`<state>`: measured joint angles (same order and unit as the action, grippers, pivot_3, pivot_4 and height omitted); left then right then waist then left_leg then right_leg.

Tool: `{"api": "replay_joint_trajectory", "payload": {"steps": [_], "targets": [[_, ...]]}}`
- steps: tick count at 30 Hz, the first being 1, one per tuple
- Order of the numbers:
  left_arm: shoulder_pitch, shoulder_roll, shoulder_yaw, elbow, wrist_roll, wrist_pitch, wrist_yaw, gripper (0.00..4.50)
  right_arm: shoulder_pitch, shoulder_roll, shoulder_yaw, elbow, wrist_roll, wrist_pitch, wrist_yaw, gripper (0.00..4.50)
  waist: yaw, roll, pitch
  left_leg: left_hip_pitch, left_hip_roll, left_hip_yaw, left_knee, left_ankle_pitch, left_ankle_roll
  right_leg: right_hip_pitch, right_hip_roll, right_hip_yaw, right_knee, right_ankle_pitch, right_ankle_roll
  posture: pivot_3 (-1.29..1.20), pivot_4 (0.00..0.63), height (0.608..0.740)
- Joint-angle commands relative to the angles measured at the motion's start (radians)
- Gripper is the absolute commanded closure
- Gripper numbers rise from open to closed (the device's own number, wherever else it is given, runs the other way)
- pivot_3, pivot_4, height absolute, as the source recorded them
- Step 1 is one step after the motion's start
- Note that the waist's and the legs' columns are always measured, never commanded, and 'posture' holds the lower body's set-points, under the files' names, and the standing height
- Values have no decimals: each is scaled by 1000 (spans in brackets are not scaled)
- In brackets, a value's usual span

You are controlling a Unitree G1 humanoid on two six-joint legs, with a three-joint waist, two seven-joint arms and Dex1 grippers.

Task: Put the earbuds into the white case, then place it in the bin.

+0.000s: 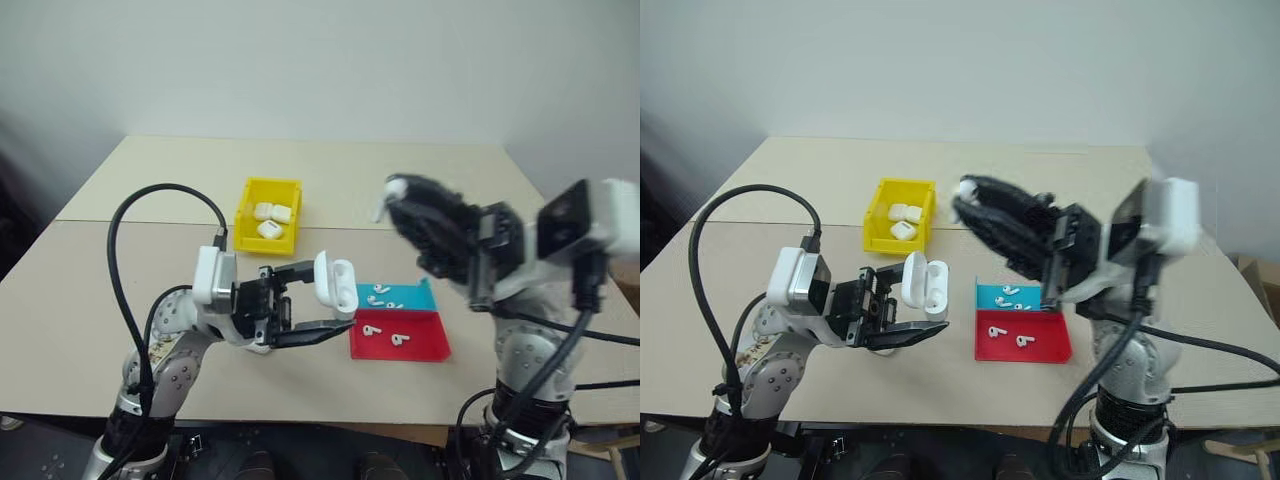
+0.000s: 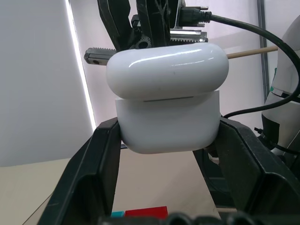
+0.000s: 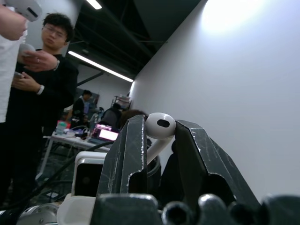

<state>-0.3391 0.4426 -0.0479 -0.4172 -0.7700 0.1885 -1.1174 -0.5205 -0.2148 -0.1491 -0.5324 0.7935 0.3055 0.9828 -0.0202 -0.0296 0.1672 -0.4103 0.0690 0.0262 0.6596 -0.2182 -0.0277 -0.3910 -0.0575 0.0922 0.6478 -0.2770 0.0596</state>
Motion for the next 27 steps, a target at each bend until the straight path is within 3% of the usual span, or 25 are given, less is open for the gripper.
{"api": "replay_joint_trajectory", "payload": {"steps": [1, 27], "targets": [[-10, -7, 6, -22, -7, -6, -1, 1735, 26, -15, 50, 5, -35, -77, 38, 3476, 3, 0, 0, 0, 0, 0, 0, 0, 0, 0, 0, 0, 0, 0, 0, 0, 150, 740], [-3, -8, 2, -26, 2, -5, -1, 1735, 93, -74, 147, 89, -141, -285, 71, 3476, 4, 0, 0, 0, 0, 0, 0, 0, 0, 0, 0, 0, 0, 0, 0, 0, 150, 740]]}}
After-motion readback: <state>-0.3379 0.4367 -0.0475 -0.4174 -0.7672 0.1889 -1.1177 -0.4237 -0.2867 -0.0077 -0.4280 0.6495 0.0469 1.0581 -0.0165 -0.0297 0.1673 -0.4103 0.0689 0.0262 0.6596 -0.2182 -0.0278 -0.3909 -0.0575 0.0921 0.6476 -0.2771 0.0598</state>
